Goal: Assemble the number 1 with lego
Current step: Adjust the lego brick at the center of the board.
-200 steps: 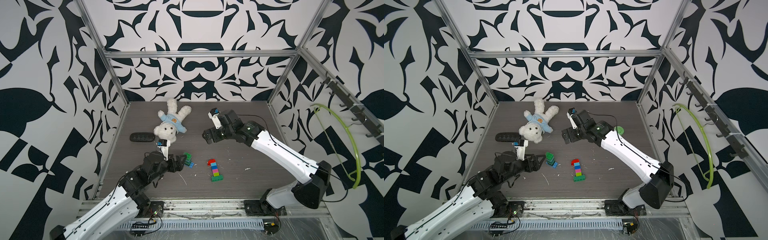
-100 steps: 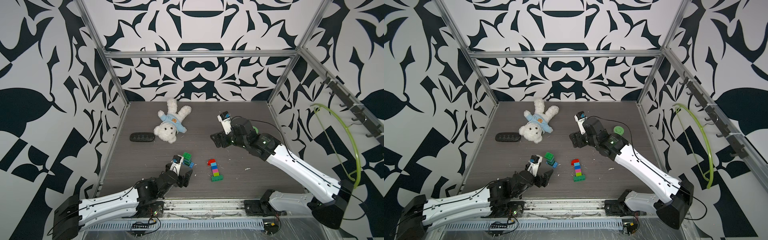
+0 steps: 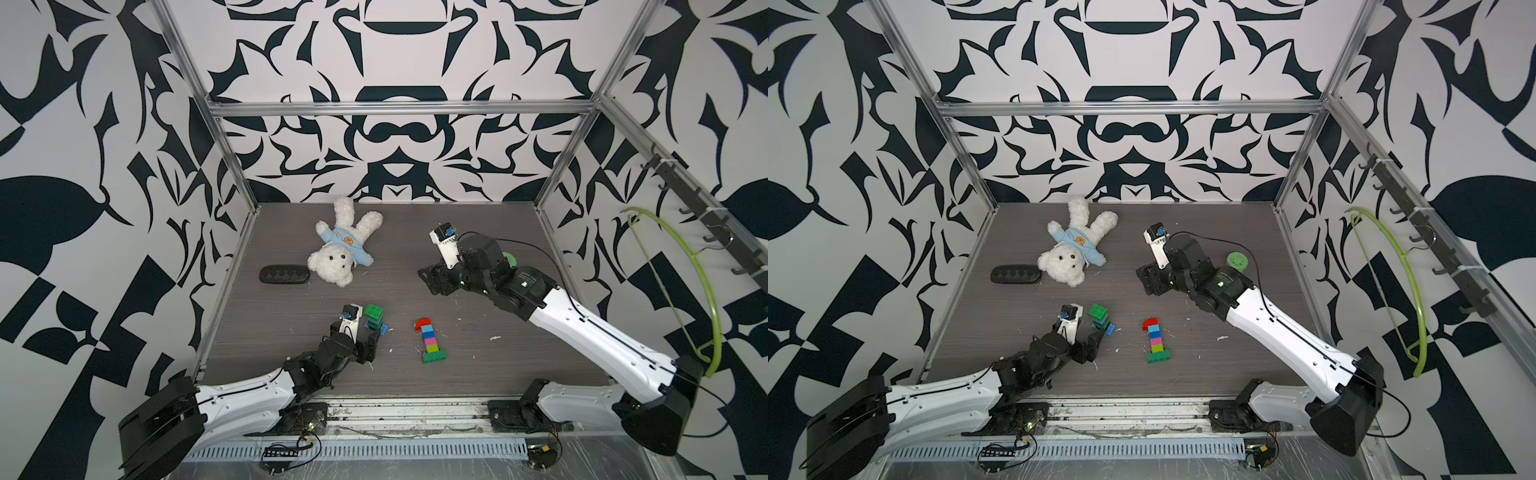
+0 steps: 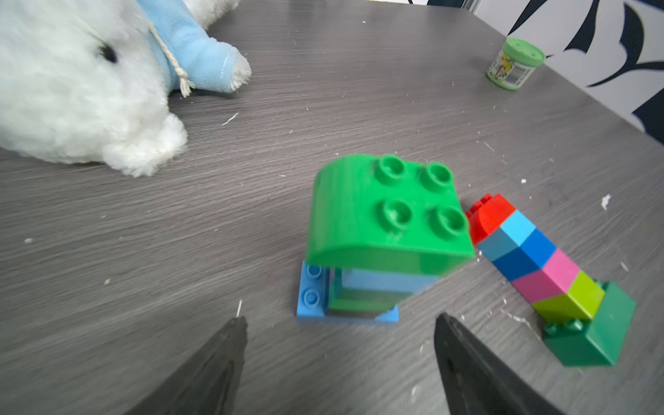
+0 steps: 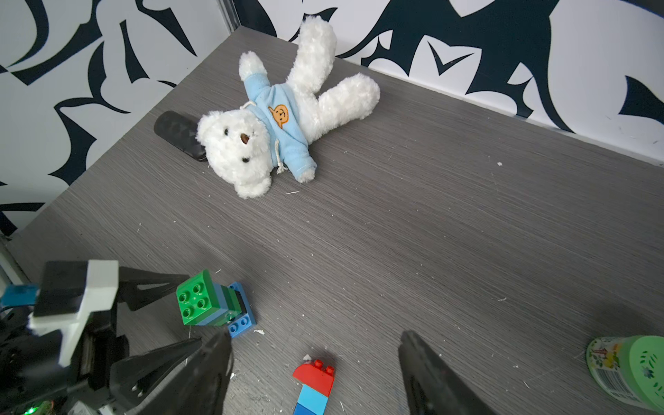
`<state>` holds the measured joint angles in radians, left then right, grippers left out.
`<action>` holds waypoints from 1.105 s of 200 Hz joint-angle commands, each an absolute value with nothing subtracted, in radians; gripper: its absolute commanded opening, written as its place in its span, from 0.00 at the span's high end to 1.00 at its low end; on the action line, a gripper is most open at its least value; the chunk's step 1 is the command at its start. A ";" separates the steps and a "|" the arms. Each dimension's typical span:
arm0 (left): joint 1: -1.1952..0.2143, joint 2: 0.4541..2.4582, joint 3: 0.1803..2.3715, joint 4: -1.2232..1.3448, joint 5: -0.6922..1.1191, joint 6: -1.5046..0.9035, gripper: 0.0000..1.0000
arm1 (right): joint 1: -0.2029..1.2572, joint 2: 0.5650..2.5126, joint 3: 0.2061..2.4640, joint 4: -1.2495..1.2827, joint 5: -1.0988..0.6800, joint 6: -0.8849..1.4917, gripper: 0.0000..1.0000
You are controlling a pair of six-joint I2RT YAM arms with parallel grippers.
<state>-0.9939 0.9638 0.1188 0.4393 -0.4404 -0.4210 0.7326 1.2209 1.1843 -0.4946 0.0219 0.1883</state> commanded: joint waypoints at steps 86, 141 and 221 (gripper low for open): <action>-0.923 1.219 0.123 0.798 -0.292 -0.290 0.32 | 0.734 1.194 1.190 -0.462 -0.018 0.140 0.30; -0.920 1.221 0.124 0.798 -0.295 -0.278 0.41 | 0.734 1.187 1.184 -0.466 -0.028 0.137 0.32; -0.920 1.227 0.124 0.787 -0.302 -0.273 0.52 | 0.733 1.186 1.186 -0.462 -0.040 0.132 0.33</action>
<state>-0.9249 1.2198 0.1192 0.7811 -0.2985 -0.2867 0.7326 1.2175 1.1839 -0.4889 -0.0280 0.1463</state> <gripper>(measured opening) 0.488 0.670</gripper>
